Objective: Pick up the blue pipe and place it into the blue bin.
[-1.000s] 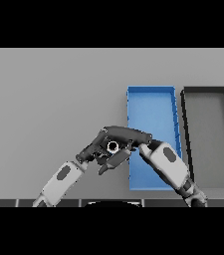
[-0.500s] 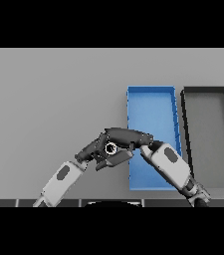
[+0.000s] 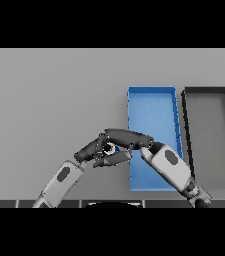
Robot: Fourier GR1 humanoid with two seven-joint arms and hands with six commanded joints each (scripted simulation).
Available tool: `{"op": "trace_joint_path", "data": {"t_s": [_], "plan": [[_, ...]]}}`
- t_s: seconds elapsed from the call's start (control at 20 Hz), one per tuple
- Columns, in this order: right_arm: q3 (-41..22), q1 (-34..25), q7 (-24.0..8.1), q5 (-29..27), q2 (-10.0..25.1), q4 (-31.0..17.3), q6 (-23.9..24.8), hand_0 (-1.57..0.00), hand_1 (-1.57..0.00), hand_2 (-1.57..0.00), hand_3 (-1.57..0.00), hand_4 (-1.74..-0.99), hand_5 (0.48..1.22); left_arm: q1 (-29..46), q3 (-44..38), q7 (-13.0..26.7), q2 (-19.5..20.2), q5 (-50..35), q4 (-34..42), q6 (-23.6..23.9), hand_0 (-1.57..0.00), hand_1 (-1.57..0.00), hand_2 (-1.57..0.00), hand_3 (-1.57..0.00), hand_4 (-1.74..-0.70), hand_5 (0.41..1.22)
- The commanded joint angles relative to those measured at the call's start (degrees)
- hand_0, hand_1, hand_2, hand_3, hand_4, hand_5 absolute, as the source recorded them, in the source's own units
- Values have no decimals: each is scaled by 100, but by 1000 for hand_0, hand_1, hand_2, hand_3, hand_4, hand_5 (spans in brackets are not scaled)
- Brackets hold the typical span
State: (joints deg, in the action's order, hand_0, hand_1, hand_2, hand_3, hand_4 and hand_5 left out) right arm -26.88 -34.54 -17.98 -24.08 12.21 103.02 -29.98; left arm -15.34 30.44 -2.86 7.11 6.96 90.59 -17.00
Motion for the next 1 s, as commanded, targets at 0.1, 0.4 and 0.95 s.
{"op": "trace_joint_path", "data": {"t_s": [0.1, 0.4, 0.95], "plan": [[30, 70, 132, 64, 57, 38, -7, -1569, -1569, -1569, -1568, -1487, 1218, -4, -40, 126, -36, -85, -32, -38, -111, -106, -101, -102, -861, 734], [171, 65, -85, -553, 31, -21, 105, -1570, -1570, -1570, -1570, -1489, 1220, 243, -129, 768, -172, -372, 59, 34, -28, -27, -26, -26, -899, 609], [1137, -2164, -888, -2977, 505, -323, 1325, -1571, -1571, -1571, -1571, -1495, 1221, 316, -105, 914, -133, -398, 137, 13, -2, -1, -1, -1, -925, 488]]}}
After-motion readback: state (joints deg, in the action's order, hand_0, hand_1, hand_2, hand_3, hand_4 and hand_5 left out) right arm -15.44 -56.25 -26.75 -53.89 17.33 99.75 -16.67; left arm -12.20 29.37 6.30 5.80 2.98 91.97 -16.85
